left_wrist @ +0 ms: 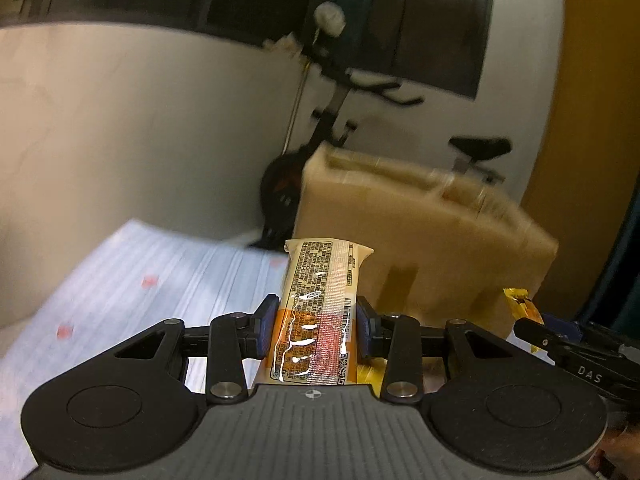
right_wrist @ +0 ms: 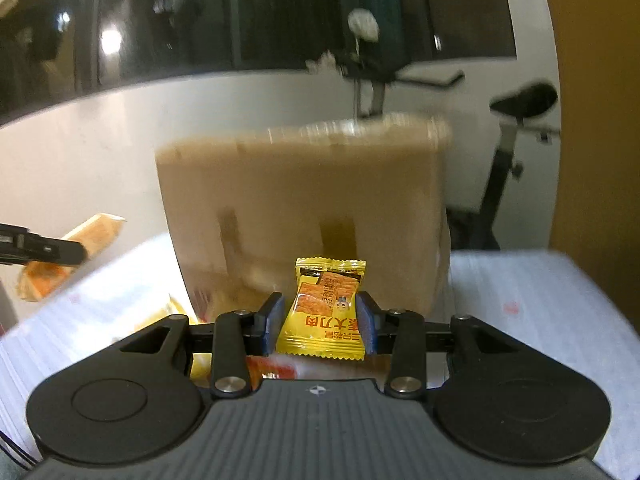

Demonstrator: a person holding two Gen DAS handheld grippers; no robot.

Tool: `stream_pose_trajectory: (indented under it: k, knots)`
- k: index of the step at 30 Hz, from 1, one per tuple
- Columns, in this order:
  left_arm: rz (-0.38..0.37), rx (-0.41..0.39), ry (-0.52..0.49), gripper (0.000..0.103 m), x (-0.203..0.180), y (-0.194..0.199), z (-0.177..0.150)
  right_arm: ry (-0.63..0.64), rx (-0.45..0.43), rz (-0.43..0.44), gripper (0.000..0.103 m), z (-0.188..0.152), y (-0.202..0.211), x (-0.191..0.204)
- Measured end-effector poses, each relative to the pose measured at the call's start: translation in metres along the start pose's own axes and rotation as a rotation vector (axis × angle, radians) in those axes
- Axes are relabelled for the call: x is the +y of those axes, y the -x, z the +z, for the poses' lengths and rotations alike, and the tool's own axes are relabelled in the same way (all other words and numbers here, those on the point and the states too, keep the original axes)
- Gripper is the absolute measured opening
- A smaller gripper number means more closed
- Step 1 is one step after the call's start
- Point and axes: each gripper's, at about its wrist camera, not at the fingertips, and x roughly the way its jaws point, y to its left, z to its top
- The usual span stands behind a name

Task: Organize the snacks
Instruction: 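Lift the orange-striped bar and yellow pack up over the box, then open both grippers to drop the packs into the box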

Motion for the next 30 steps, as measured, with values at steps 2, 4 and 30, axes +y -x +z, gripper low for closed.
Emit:
stream_pose_trajectory:
  k: [2, 4, 30]
  knots:
    - [-0.02, -0.032, -0.005, 0.042, -0.003, -0.001, 0.017, 0.006, -0.047, 0.015, 0.041, 0.017, 0.002, 0.003]
    - [-0.039, -0.051, -0.007, 0.042, -0.008, -0.005, 0.031, 0.007, -0.091, 0.033, 0.041, 0.036, 0.005, 0.004]
    - [-0.079, 0.072, -0.115, 0.042, -0.062, -0.169, 0.119, -0.059, 0.084, 0.032, 0.042, 0.132, -0.139, -0.012]
